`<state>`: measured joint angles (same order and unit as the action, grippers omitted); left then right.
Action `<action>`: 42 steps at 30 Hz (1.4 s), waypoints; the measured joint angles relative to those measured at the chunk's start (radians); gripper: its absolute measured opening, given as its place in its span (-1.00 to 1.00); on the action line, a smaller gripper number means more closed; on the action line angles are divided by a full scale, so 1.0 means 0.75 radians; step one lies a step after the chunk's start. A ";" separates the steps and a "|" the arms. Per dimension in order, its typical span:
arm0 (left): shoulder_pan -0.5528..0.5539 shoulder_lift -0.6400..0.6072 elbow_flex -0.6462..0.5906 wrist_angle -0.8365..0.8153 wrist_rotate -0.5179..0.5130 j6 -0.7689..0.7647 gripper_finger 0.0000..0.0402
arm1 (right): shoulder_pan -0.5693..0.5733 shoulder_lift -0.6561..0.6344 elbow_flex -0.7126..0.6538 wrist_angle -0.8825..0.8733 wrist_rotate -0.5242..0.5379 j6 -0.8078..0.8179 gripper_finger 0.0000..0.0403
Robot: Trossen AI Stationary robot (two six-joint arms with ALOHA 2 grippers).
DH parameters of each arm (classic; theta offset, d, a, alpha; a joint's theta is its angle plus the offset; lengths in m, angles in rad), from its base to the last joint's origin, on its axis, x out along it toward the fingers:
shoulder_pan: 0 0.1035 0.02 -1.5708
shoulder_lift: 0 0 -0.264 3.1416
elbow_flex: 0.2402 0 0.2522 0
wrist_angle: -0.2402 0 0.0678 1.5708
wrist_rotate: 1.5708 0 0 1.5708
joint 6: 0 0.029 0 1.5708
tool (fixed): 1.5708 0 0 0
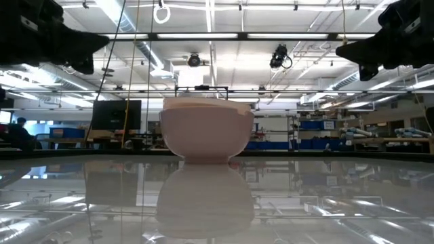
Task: Nest bowls inside each other
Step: Return to Home Position
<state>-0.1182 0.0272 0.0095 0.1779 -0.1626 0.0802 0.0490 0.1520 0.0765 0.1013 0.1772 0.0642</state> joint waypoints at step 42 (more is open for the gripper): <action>0.223 0.007 -0.003 -0.154 -0.071 -0.158 -0.99 | 0.008 -0.158 -0.093 -0.082 -0.097 0.200 -0.88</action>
<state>0.0494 0.0326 0.0074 0.0628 -0.2157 -0.0383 0.0547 0.0337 0.0067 0.0399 0.1048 0.2142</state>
